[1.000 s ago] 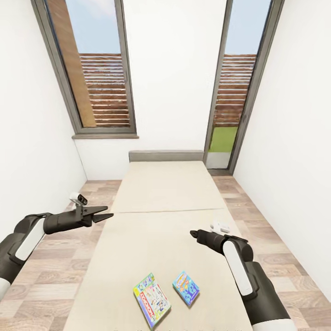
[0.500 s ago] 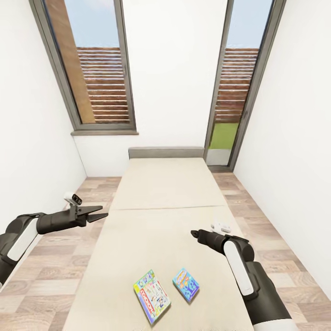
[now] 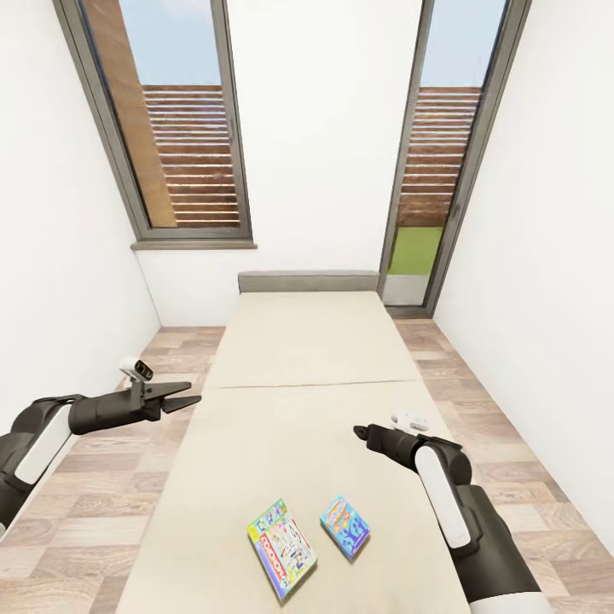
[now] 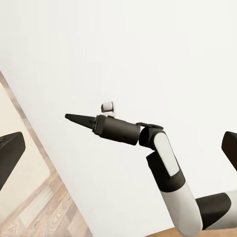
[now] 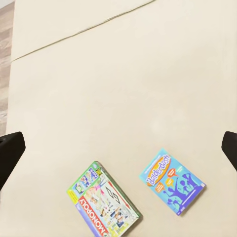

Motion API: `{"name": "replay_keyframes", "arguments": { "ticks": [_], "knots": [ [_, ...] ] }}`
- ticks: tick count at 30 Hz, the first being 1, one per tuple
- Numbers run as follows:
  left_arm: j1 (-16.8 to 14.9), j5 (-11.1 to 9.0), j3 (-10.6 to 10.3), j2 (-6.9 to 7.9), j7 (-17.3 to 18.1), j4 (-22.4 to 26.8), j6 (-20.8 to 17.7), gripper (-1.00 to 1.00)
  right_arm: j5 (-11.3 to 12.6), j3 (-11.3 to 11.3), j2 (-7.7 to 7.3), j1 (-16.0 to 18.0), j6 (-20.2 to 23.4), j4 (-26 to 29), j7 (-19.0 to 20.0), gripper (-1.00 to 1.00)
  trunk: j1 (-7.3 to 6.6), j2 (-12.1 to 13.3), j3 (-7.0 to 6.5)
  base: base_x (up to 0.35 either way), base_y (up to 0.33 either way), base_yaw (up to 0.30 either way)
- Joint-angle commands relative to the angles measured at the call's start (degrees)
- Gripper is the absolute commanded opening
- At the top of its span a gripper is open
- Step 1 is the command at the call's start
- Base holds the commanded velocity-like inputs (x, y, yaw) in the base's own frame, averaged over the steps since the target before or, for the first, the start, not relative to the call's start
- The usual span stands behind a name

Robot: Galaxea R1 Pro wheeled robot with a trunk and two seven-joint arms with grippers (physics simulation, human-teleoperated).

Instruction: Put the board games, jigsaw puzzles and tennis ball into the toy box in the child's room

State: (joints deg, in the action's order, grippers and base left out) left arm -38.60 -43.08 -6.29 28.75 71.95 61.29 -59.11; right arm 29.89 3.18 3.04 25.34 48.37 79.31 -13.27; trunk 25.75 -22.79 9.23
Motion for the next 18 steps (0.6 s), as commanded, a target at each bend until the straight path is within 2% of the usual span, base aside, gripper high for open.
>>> {"name": "replay_keyframes", "arguments": {
  "ticks": [1, 11, 18],
  "knots": [
    [-0.1, -0.2, -0.2, 0.04, 0.1, 0.0, -0.4, 1.0, 0.6, 0.0, -0.01, 0.1, 0.1, 0.1, -0.6, 1.0, 0.04, -0.1, 0.12, 0.0, 0.0, 0.0],
    [-0.1, 0.1, -0.2, -0.01, 0.1, 0.0, -0.3, 1.0, 0.8, 0.0, -0.28, 0.0, 0.1, 0.0, -0.4, 1.0, 0.04, -0.1, 0.13, 0.0, 0.0, 0.0],
    [-0.1, 0.1, -0.2, -0.03, 0.1, 0.0, -0.3, 1.0, 0.4, 0.0, 0.48, 0.1, 0.2, -1.2, -0.8, 1.0, 0.04, -0.1, 0.13, 0.0, 0.0, 0.0]
  ]
}}
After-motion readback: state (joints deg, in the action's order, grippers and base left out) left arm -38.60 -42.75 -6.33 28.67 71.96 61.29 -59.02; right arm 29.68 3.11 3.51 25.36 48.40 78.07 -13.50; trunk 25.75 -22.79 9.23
